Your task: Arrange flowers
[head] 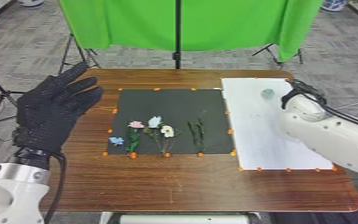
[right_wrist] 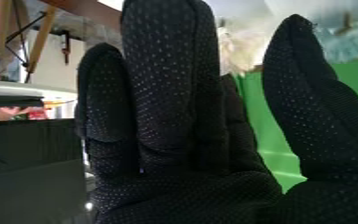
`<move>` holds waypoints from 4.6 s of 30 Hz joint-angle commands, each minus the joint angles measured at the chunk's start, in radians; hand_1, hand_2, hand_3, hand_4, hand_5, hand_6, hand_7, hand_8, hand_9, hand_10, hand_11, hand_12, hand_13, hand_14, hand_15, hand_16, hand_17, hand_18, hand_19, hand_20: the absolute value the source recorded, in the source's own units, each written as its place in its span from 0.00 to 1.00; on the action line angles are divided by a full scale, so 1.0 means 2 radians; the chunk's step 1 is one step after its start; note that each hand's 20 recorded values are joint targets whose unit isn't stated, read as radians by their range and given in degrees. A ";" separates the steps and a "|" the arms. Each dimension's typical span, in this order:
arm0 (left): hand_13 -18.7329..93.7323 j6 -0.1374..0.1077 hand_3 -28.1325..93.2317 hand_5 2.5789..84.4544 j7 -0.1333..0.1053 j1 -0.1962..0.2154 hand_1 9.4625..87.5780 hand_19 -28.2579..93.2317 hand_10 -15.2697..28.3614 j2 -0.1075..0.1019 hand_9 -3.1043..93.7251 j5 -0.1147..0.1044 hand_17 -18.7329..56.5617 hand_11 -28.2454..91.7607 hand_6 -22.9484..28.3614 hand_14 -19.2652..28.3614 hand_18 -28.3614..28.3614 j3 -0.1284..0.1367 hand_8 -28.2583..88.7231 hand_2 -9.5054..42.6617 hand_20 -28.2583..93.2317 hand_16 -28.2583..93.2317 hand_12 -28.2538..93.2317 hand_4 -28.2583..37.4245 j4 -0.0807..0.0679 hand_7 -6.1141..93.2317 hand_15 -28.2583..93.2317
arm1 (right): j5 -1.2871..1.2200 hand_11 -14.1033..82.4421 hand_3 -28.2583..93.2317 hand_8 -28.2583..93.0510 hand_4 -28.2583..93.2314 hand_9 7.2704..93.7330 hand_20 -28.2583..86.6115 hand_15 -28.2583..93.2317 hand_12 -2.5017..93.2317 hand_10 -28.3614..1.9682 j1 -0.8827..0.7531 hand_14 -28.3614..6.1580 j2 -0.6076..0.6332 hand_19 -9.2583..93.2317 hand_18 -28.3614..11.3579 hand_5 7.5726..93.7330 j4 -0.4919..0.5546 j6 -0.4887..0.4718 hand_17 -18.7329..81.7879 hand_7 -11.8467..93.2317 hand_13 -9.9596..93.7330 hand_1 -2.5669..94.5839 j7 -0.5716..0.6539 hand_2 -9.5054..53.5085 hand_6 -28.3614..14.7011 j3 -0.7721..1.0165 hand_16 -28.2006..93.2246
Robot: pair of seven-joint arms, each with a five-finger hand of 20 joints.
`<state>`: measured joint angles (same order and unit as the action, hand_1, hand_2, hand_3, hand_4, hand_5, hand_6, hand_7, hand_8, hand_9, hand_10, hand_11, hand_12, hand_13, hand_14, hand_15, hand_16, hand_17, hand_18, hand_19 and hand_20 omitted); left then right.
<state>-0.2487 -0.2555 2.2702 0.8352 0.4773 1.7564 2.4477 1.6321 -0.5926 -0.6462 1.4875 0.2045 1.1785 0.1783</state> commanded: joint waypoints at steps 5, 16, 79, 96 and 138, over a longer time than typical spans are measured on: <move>0.38 0.004 0.87 0.45 -0.011 0.010 0.16 0.84 0.86 -0.001 0.36 -0.002 0.16 0.50 0.68 1.00 1.00 -0.004 0.17 0.33 0.12 0.14 0.32 0.10 -0.002 0.20 0.69 | 0.030 0.36 0.85 0.13 0.00 0.85 0.16 0.62 0.18 0.57 0.020 0.68 -0.010 1.00 0.32 0.55 -0.023 0.005 0.71 0.25 0.92 0.47 -0.014 0.00 0.72 -0.043 0.37; 0.38 0.005 0.87 0.45 -0.013 0.013 0.16 0.84 0.86 0.002 0.36 -0.002 0.16 0.50 0.68 1.00 1.00 -0.003 0.17 0.33 0.12 0.14 0.32 0.10 -0.002 0.20 0.69 | 0.124 0.22 0.77 0.24 0.00 1.00 0.13 0.57 0.29 0.81 0.061 0.76 -0.013 1.00 0.40 0.91 -0.042 0.091 0.74 0.26 0.97 0.60 -0.030 0.00 0.78 -0.148 0.40; 0.39 0.011 0.87 0.45 -0.001 0.012 0.16 0.84 0.86 0.008 0.36 0.003 0.16 0.50 0.68 1.00 1.00 0.002 0.17 0.33 0.12 0.14 0.32 0.10 -0.001 0.19 0.69 | 0.134 0.27 0.80 0.27 0.00 1.00 0.32 0.55 0.28 0.78 0.052 0.79 -0.025 1.00 0.33 0.93 0.097 0.093 0.68 0.29 1.00 0.63 -0.093 0.00 0.74 -0.066 0.45; 0.38 0.009 0.87 0.45 -0.006 0.012 0.16 0.84 0.86 0.006 0.36 0.001 0.16 0.50 0.68 1.00 1.00 0.004 0.17 0.33 0.12 0.14 0.32 0.10 -0.002 0.20 0.69 | 0.079 0.26 0.81 0.27 0.00 1.00 0.34 0.55 0.29 0.79 0.045 0.79 -0.165 1.00 0.32 0.93 0.074 0.073 0.67 0.29 1.00 0.62 -0.133 0.00 0.74 -0.086 0.44; 0.38 0.021 0.87 0.45 0.011 -0.009 0.16 0.84 0.86 0.005 0.36 0.001 0.16 0.50 0.68 1.00 1.00 -0.002 0.17 0.33 0.12 0.14 0.32 0.10 -0.012 0.20 0.69 | 0.098 0.38 0.86 0.13 0.00 0.94 0.37 0.63 0.20 0.62 0.055 0.72 -0.191 1.00 0.26 0.70 0.053 0.035 0.62 0.25 0.94 0.44 -0.101 0.00 0.70 -0.133 0.40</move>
<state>-0.2182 -0.2552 2.2564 0.8343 0.4773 1.7606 2.4336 1.8066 -0.4934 -1.0281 1.5932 0.2931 0.9662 -0.0949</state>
